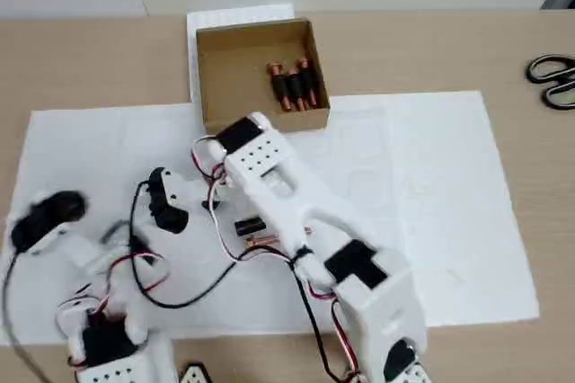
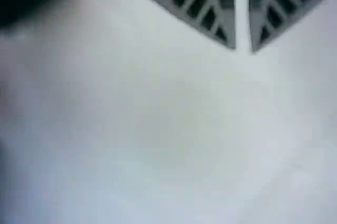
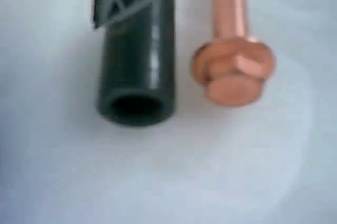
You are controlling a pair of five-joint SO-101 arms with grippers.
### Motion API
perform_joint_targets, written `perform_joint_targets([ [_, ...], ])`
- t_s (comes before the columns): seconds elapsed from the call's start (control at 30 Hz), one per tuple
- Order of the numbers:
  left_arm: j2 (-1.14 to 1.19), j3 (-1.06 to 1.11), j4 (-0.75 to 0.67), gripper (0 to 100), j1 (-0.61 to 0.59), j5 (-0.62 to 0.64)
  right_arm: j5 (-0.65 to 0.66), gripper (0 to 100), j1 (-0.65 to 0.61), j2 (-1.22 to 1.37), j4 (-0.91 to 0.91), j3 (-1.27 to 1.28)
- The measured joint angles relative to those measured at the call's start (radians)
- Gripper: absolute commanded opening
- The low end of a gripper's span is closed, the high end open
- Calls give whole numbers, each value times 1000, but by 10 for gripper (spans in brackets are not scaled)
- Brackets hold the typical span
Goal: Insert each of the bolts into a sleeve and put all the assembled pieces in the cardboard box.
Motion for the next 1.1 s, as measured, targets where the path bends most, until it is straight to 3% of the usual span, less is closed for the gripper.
perform_joint_targets([
  [0.2, 0, 46, -54, 6, -84, 0, -3, 226, -5, 3, 143, -109],
  [0.47, 2, 54, -55, 6, -219, 21, -60, 226, -35, -3, 173, -133],
  [0.8, 2, 68, -55, 6, -307, 48, -97, 226, -71, -2, 190, -28],
  [1.1, 2, 68, -55, 6, -307, 55, -112, 226, -74, -2, 158, -11],
])
